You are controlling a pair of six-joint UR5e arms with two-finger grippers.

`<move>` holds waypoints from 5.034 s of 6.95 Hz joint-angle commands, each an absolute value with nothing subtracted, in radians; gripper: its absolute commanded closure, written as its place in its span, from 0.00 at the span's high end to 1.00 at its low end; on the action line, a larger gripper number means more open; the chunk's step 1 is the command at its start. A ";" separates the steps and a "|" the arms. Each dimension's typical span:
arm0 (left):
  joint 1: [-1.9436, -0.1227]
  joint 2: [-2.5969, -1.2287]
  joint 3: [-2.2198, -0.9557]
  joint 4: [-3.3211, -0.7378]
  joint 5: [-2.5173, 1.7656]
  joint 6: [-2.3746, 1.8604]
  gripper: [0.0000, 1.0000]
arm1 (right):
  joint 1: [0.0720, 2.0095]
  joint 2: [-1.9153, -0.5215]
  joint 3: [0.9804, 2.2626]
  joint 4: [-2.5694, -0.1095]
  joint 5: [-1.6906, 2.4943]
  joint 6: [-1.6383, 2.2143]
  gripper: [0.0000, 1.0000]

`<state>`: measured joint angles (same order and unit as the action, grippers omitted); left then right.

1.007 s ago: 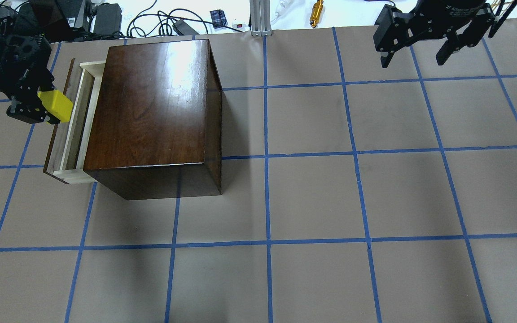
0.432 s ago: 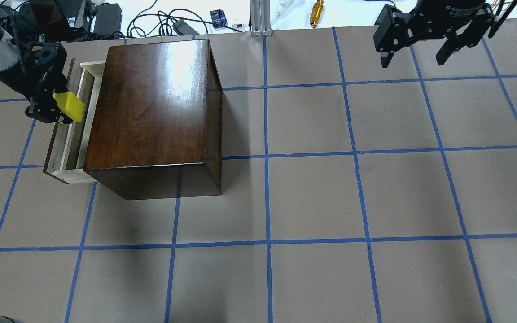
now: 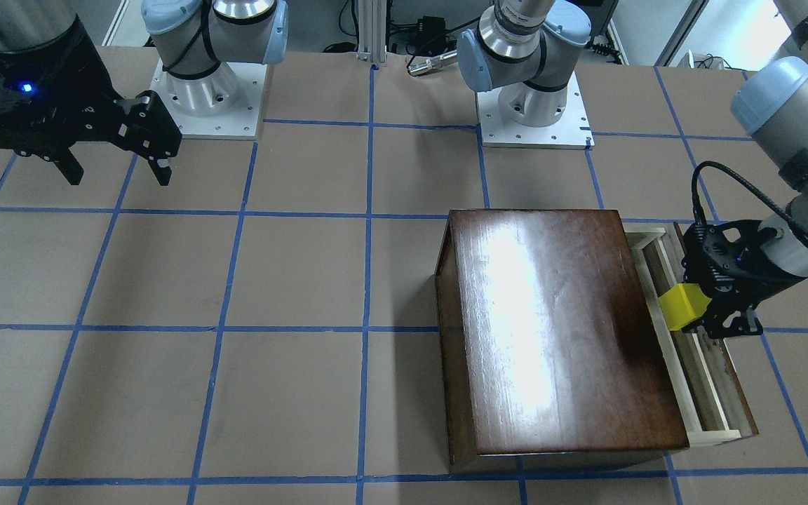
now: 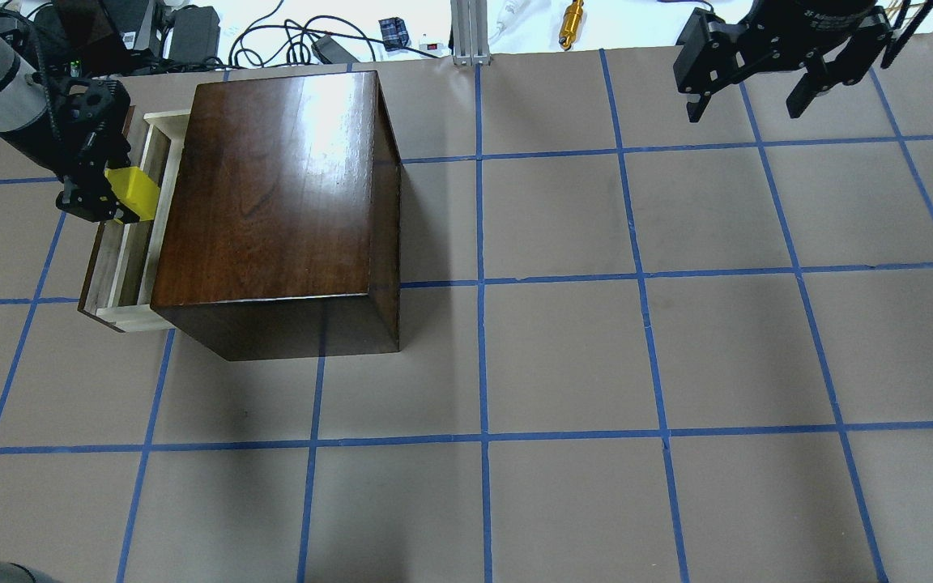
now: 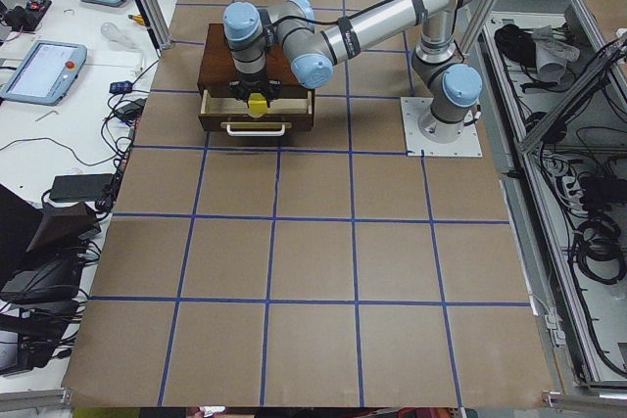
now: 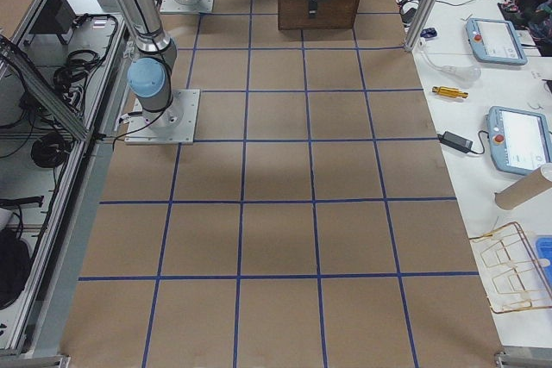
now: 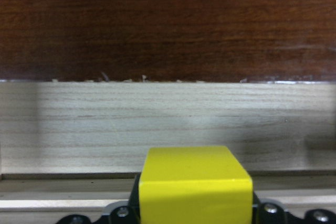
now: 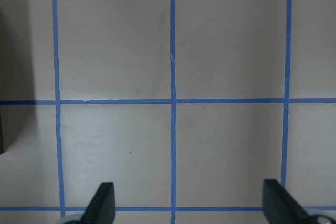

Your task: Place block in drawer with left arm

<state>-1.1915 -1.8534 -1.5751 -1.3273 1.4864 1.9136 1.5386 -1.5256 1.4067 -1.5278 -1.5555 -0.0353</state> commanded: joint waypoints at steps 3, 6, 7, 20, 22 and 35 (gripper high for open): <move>-1.204 -1.868 -1.583 -1.327 1.488 1.917 0.00 | 1.539 -1.526 1.407 -1.528 -1.555 -0.035 1.00; -1.207 -1.876 -1.588 -1.302 1.466 1.914 0.45 | 1.539 -1.526 1.407 -1.528 -1.557 -0.035 1.00; -1.207 -1.876 -1.589 -1.305 1.471 1.913 0.70 | 1.539 -1.526 1.407 -1.528 -1.557 -0.035 1.00; -1.522 -1.658 -1.422 -1.700 1.482 0.830 1.00 | 1.537 -1.526 1.407 -1.528 -1.555 -0.035 1.00; -1.528 -1.657 -1.448 -1.687 1.480 0.499 1.00 | 1.539 -1.525 1.407 -1.528 -1.555 -0.035 1.00; -1.577 -1.605 -1.523 -1.474 1.577 0.035 1.00 | 1.539 -1.525 1.407 -1.528 -1.557 -0.035 1.00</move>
<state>-1.5765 -1.6023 -1.5293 -1.4506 1.5848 0.0356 1.5386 -1.5252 1.4067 -1.5278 -1.5569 -0.0353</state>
